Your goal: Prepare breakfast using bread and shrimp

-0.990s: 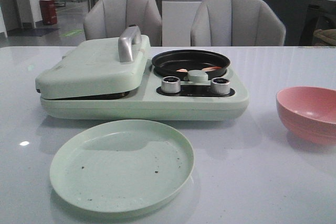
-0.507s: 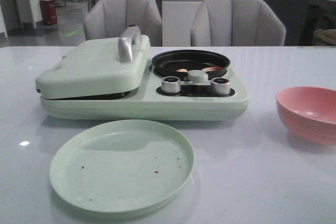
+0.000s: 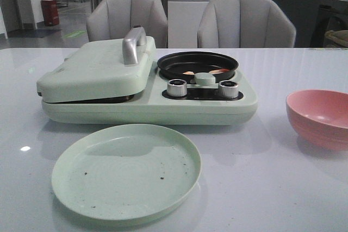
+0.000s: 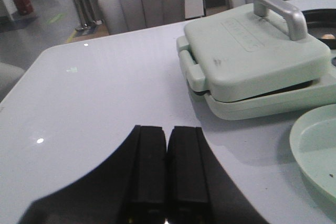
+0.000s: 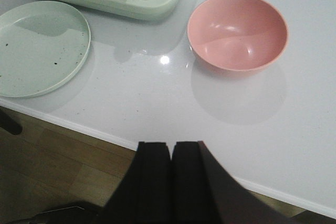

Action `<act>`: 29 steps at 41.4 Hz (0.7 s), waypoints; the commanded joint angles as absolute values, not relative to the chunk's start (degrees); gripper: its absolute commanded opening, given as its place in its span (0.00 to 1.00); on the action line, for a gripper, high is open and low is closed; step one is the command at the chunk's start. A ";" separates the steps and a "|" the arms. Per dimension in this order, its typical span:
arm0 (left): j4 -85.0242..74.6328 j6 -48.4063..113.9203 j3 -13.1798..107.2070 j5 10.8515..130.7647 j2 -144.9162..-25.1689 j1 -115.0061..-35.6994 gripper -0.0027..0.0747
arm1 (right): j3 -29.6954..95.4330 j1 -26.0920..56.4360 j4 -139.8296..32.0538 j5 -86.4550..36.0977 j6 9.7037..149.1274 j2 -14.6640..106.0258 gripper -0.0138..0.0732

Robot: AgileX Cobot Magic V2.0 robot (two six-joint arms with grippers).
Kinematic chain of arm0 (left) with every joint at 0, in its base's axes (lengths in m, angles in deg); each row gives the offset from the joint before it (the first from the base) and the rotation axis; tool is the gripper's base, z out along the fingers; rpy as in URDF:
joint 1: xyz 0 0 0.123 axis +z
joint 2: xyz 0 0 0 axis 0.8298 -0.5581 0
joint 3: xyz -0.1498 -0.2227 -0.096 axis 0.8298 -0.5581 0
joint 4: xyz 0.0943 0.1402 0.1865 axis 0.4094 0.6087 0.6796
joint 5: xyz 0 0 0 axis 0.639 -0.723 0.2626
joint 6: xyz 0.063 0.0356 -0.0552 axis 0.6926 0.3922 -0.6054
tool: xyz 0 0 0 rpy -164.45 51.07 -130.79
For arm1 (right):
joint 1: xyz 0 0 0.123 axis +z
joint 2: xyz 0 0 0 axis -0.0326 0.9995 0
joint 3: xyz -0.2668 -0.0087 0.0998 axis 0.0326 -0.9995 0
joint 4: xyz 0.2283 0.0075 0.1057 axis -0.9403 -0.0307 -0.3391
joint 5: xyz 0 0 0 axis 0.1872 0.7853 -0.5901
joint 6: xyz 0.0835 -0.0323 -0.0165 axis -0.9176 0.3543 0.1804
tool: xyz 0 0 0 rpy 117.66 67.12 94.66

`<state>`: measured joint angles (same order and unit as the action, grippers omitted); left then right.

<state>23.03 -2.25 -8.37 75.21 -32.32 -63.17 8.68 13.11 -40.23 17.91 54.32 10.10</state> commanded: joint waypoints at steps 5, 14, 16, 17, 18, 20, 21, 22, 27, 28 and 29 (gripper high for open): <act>19.09 -2.30 -10.78 82.60 -26.57 -58.59 0.16 | 10.01 13.17 -40.52 13.71 54.35 10.53 0.21; 18.46 -2.30 -10.78 86.61 -26.03 -57.76 0.16 | 10.01 13.17 -40.52 13.71 54.35 10.53 0.21; 17.98 -2.30 -10.78 87.47 -26.03 -57.76 0.16 | 10.01 13.17 -40.52 13.71 54.35 10.53 0.21; 18.01 -2.30 -10.78 87.90 -26.03 -57.76 0.16 | 10.01 13.17 -40.52 13.71 54.35 10.53 0.21; 18.01 -2.30 -10.78 88.18 -26.03 -57.76 0.16 | 10.01 13.17 -40.52 13.71 54.35 10.53 0.21; 18.01 -2.30 -10.78 88.61 -26.03 -57.76 0.16 | 10.01 13.17 -40.52 13.71 54.35 10.53 0.21; 18.01 -2.30 -10.78 88.74 -26.03 -57.76 0.16 | 10.01 13.17 -40.52 13.71 54.35 10.53 0.21; 18.01 -2.30 -10.78 88.74 -26.03 -57.76 0.16 | 10.01 13.17 -40.52 13.71 54.35 10.53 0.21; 17.92 -2.30 -10.78 88.74 -26.03 -57.76 0.16 | 10.01 13.17 -40.52 13.71 54.35 10.53 0.21; 17.92 -2.30 -10.78 88.74 -26.03 -57.76 0.16 | 10.01 13.17 -40.52 13.71 54.35 10.53 0.21; 17.92 -2.30 -10.78 88.74 -26.03 -57.76 0.16 | 10.01 13.17 -40.52 13.71 54.35 10.53 0.21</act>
<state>18.48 -2.25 -10.44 83.64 -27.22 -57.87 8.68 13.11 -40.37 17.91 54.32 10.10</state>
